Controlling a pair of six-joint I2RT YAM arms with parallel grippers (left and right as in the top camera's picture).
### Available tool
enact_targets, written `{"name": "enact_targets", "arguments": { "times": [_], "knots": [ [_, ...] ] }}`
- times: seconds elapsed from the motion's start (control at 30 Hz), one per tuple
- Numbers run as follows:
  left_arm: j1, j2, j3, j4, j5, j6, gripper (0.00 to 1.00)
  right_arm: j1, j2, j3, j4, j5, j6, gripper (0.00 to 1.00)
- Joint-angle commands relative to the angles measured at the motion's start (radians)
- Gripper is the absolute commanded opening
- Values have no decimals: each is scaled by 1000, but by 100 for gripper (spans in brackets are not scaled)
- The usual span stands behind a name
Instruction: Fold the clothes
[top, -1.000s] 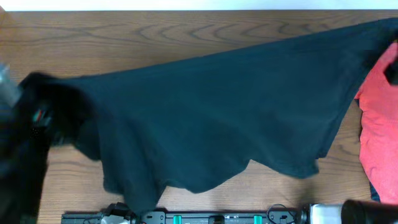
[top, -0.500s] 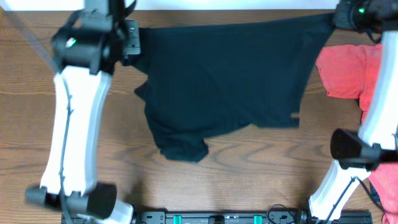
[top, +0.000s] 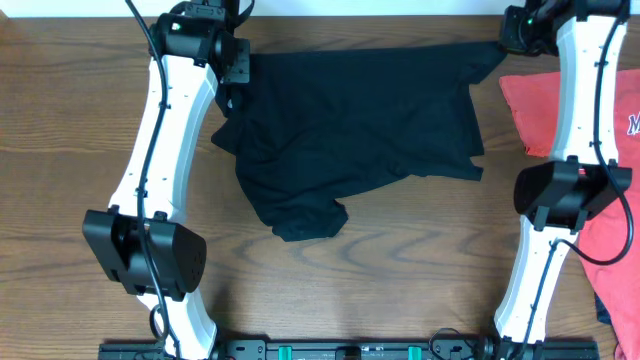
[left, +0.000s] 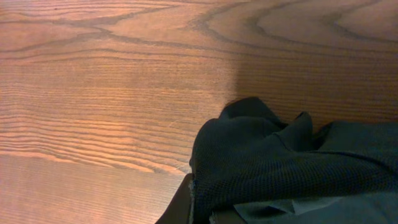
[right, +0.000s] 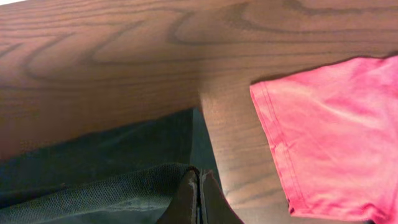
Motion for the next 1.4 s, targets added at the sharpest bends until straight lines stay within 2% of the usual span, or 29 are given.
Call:
{"name": "enact_targets", "arguments": {
  "times": [0.0, 0.23, 0.47, 0.77, 0.9, 1.17, 1.37],
  "knots": [
    [5, -17, 5, 9, -29, 2, 6, 0, -28, 10, 36, 28, -14, 1],
    [5, -151, 5, 16, -30, 2, 6, 14, -185, 13, 87, 68, -26, 1],
    [5, -430, 5, 20, -48, 37, 6, 24, -419, 13, 97, 150, -71, 1],
    [5, -827, 5, -10, -63, 37, 6, 46, -658, 13, 11, 154, -72, 1],
    [5, -942, 5, -53, -68, 68, 6, 47, -757, 13, -36, 270, -26, 1],
    [5, -967, 5, -75, -115, 118, 6, 46, -900, 13, -93, 400, 25, 1],
    [5, -853, 5, -105, -106, 81, 6, 46, -860, -2, -95, 260, 24, 1]
  ]
}}
